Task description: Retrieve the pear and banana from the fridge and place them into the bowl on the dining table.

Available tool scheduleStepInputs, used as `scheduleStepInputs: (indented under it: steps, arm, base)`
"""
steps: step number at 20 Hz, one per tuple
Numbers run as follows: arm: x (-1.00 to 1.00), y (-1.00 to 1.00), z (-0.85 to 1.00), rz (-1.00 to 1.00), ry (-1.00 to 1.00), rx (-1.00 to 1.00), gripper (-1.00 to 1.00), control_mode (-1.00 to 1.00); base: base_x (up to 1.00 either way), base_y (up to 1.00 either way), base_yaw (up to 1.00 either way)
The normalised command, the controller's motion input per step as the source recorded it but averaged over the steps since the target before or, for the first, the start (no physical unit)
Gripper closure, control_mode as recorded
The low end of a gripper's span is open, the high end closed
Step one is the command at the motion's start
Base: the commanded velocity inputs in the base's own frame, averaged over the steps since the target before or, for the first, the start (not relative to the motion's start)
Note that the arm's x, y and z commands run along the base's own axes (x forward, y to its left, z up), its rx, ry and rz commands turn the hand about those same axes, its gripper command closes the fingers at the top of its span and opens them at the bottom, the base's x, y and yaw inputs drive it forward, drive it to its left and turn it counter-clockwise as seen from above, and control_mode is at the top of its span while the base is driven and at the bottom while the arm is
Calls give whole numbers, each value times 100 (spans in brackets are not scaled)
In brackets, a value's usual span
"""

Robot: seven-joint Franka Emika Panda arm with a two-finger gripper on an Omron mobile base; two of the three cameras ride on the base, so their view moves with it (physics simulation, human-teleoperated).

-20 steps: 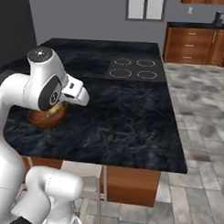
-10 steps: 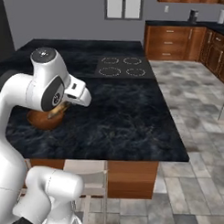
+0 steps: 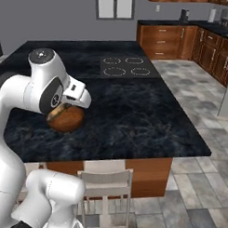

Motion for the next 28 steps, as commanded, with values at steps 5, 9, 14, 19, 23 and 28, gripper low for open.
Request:
scheduleStepInputs:
  steps: [5,9,14,19,23,28]
  arm:
    - [0,0,0,0,0,0,100,100]
    - [0,0,0,0,0,0,100,100]
    - [5,11,0,-2,-1,0,100,-100]
    - [34,60,-4,-5,-3,0,100,-100]
    - [42,65,-11,-2,-2,0,100,-100]
    - [38,64,-17,-1,0,0,100,-100]
  base:
    - [7,66,-15]
    - [21,26,-14]
    - [18,31,-10]
    - [0,0,0]
    - [0,0,0]
    - [0,0,0]
